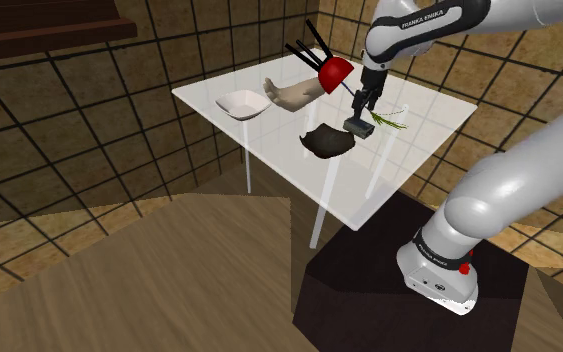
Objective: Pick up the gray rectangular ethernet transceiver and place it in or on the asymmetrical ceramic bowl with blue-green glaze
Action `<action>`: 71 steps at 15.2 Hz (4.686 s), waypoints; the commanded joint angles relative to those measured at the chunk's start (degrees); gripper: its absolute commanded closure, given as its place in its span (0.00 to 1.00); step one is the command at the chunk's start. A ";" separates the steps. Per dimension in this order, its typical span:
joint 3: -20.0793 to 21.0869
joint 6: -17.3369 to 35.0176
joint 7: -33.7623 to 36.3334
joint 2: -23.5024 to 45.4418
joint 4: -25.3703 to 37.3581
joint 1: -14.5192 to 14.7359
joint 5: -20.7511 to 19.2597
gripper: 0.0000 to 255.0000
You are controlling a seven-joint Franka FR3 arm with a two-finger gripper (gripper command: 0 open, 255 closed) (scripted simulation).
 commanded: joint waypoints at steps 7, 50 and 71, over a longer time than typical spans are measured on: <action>-5.58 10.07 -9.77 17.65 7.69 -1.12 7.65 0.00; -6.51 8.24 -13.71 23.41 14.91 -2.72 11.42 1.00; -2.30 -1.04 -2.07 11.32 13.20 1.57 5.55 1.00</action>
